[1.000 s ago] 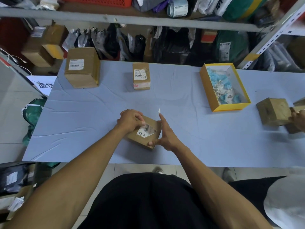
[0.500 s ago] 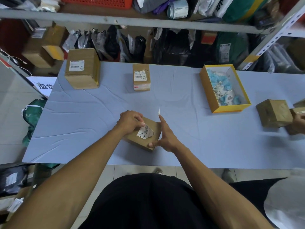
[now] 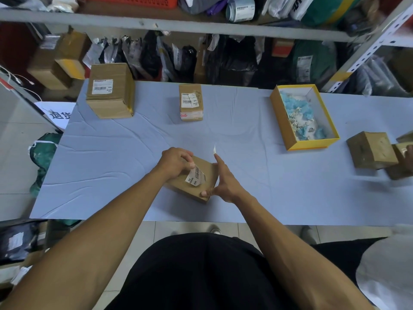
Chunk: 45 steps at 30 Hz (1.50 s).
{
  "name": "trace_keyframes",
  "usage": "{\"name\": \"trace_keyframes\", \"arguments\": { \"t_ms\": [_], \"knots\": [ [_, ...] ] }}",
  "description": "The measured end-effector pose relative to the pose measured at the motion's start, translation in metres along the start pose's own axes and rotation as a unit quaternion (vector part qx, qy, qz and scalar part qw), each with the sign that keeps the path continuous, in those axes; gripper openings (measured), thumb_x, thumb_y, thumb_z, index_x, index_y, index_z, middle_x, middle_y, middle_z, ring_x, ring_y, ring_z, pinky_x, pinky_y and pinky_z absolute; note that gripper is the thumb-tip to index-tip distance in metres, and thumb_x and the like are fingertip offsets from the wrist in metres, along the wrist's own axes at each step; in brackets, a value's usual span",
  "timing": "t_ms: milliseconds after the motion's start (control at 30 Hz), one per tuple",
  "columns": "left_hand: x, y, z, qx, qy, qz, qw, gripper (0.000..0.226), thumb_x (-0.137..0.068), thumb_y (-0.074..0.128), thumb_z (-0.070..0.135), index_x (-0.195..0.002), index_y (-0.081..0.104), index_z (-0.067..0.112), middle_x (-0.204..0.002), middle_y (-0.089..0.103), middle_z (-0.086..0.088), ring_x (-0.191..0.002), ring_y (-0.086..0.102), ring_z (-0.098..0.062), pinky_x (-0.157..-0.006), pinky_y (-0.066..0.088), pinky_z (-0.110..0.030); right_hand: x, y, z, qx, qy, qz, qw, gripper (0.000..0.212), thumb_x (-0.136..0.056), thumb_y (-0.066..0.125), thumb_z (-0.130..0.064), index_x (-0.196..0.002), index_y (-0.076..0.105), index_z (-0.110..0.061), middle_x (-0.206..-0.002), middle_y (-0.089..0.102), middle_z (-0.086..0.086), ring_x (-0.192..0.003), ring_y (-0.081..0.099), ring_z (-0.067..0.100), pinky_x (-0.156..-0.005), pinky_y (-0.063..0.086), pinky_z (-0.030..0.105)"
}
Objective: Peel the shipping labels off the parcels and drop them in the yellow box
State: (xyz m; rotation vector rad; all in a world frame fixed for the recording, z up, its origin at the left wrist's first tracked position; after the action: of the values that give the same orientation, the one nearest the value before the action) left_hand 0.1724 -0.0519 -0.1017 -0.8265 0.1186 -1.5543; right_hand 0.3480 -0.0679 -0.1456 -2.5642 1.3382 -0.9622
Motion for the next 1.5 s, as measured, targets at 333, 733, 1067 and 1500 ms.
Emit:
{"name": "trace_keyframes", "arguments": {
  "t_ms": [333,733,1067,1500],
  "knots": [
    [0.0005,-0.0008,-0.0008,0.013,-0.002,-0.002,1.000,0.018,-0.081,0.075,0.013,-0.066,0.071,0.021,-0.123,0.066,0.004,-0.114,0.058,-0.018,-0.100,0.047,-0.039,-0.0013,-0.0014,-0.0020,0.021,0.001,0.004,1.000,0.134,-0.057,0.094,-0.028,-0.155,0.002,-0.028,-0.149,0.029,0.001,-0.138,0.030,0.024,-0.108,0.032,0.034],
    [0.0035,-0.0009,-0.0002,0.037,-0.012,0.000,0.999,0.016,-0.086,0.070,0.009,-0.071,0.070,0.013,-0.125,0.065,0.002,-0.113,0.060,-0.019,-0.069,0.045,-0.015,-0.0015,-0.0025,0.0011,0.017,0.010,0.006,1.000,0.135,-0.057,0.094,-0.027,-0.155,0.001,-0.026,-0.151,0.027,-0.001,-0.140,0.029,0.024,-0.102,0.030,0.026],
    [0.0041,-0.0010,-0.0023,0.051,-0.016,0.005,0.999,0.018,-0.089,0.068,0.011,-0.072,0.069,0.013,-0.125,0.066,0.001,-0.113,0.062,-0.021,-0.061,0.045,-0.011,-0.0011,-0.0020,0.0014,0.018,0.015,0.007,1.000,0.134,-0.057,0.094,-0.028,-0.155,0.002,-0.028,-0.151,0.027,-0.002,-0.139,0.029,0.023,-0.100,0.031,0.026],
    [0.0027,-0.0056,-0.0047,0.095,-0.025,0.024,0.995,0.010,-0.090,0.067,0.009,-0.081,0.070,0.008,-0.121,0.068,0.001,-0.100,0.065,-0.021,-0.069,0.060,-0.027,0.0012,-0.0023,0.0004,0.012,0.026,0.008,1.000,0.136,-0.055,0.095,-0.028,-0.155,0.002,-0.029,-0.153,0.027,-0.003,-0.141,0.029,0.024,-0.111,0.033,0.037]
  ]
}}
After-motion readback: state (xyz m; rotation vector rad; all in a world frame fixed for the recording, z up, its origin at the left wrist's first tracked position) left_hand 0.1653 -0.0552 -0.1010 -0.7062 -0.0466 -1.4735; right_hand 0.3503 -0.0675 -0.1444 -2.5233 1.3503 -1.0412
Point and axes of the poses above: each hand's wrist, its own x-axis away from the middle knuckle, its own y-axis out of the palm, z = x × y, the point moved 9 cm from there along -x, towards the middle knuckle
